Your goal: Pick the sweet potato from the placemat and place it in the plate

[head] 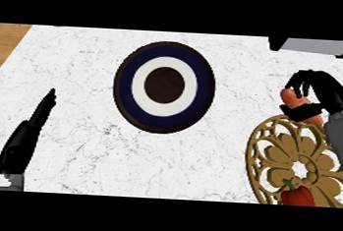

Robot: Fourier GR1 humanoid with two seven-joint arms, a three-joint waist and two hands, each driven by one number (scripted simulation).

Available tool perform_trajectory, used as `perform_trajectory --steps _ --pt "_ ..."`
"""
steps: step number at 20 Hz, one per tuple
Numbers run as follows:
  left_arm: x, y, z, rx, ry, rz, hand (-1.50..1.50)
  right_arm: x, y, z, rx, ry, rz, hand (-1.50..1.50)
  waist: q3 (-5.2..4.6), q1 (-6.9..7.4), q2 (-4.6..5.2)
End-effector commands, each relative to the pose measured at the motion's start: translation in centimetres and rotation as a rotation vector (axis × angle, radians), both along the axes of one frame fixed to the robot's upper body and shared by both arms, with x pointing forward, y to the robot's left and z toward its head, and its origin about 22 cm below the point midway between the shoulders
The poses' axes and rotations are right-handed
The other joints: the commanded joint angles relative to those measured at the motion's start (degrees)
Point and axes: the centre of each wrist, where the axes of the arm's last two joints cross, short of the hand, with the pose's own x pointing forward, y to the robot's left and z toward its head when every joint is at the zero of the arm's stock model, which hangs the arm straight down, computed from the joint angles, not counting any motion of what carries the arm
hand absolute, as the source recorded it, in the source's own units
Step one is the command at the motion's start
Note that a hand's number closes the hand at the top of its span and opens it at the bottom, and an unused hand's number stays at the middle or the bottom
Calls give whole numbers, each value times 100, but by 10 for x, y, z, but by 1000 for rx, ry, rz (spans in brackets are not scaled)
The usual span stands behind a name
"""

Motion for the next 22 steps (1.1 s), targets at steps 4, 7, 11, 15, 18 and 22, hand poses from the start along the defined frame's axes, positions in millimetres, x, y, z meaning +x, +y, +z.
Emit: perform_trajectory --steps 4,7,11,15,18,22 --pt "-12 1 -10 3 26 45 0 22 -8 20 70 -341 31 150 -7 -202 -74" --pt "-9 9 1 -4 23 40 0 34 14 32 168 -454 166 150 -12 -276 -110" --pt "-21 13 -11 11 28 70 0 47 19 74 286 -437 351 150 -25 -376 -150" --pt "-12 14 0 -13 37 88 0 56 69 73 306 -454 425 150 -27 -427 -155" --pt "-25 8 -19 3 30 80 0 54 104 86 333 -419 468 150 -31 -467 -170" --pt "-10 30 -2 7 28 83 0 52 152 115 343 -384 487 150 -32 -484 -178"
